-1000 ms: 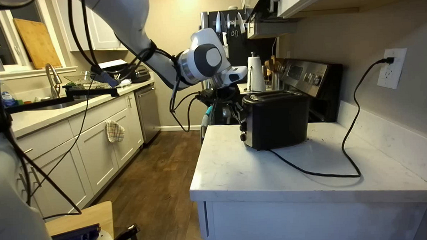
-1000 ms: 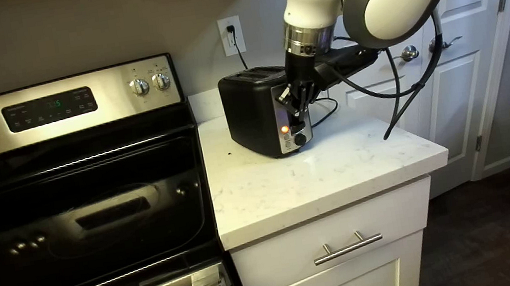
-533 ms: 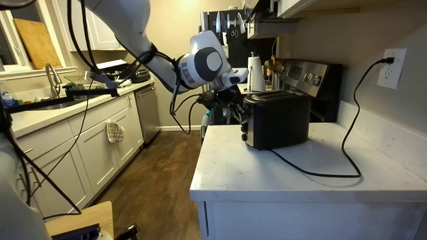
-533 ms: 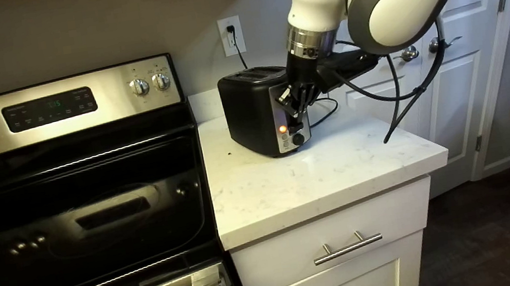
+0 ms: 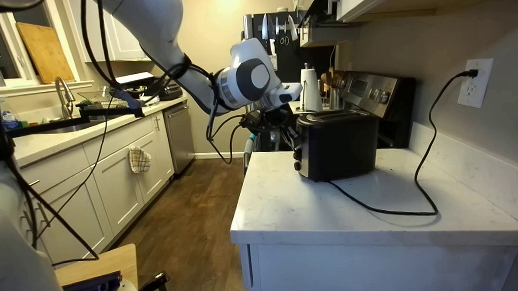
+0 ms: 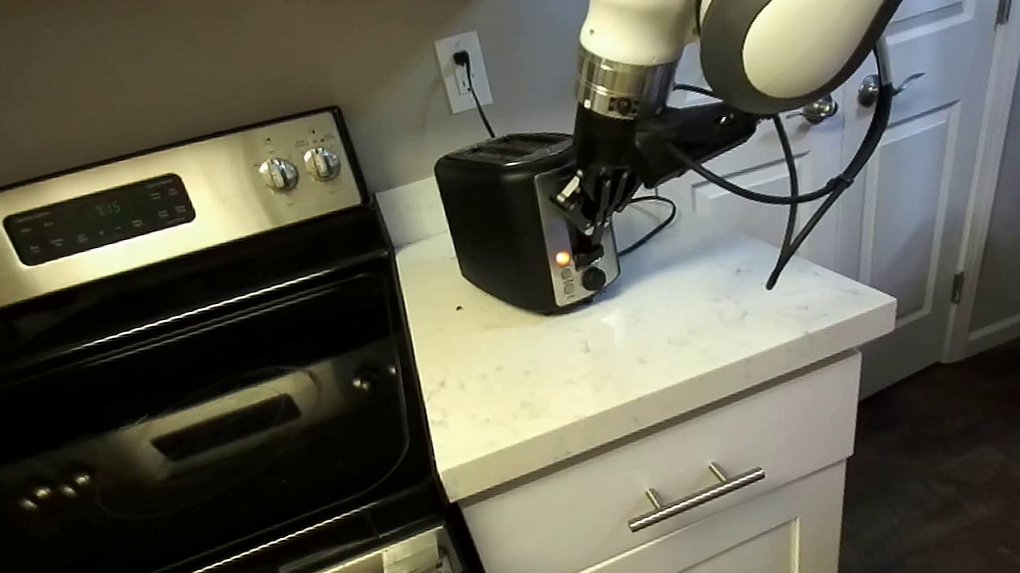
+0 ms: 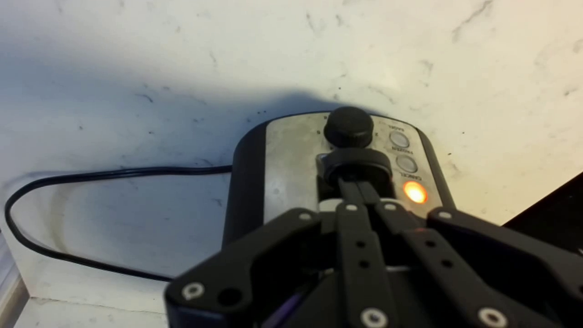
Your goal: Push the black toaster lever fully downwards
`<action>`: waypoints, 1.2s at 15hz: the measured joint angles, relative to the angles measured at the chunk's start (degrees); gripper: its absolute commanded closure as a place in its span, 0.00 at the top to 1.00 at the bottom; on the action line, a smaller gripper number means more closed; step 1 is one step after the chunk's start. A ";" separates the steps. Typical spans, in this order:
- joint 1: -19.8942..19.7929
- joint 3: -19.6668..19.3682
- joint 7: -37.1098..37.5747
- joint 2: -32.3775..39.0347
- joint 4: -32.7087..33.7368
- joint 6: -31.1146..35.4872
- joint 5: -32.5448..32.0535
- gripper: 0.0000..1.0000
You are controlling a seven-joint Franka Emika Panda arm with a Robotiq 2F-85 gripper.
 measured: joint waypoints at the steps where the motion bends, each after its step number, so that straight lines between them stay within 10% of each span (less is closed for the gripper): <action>1: 0.12 -0.07 0.00 -0.03 0.02 -0.08 0.00 0.00; 18: 5.78 1.11 6.45 -6.24 -7.73 -0.03 -7.40 0.00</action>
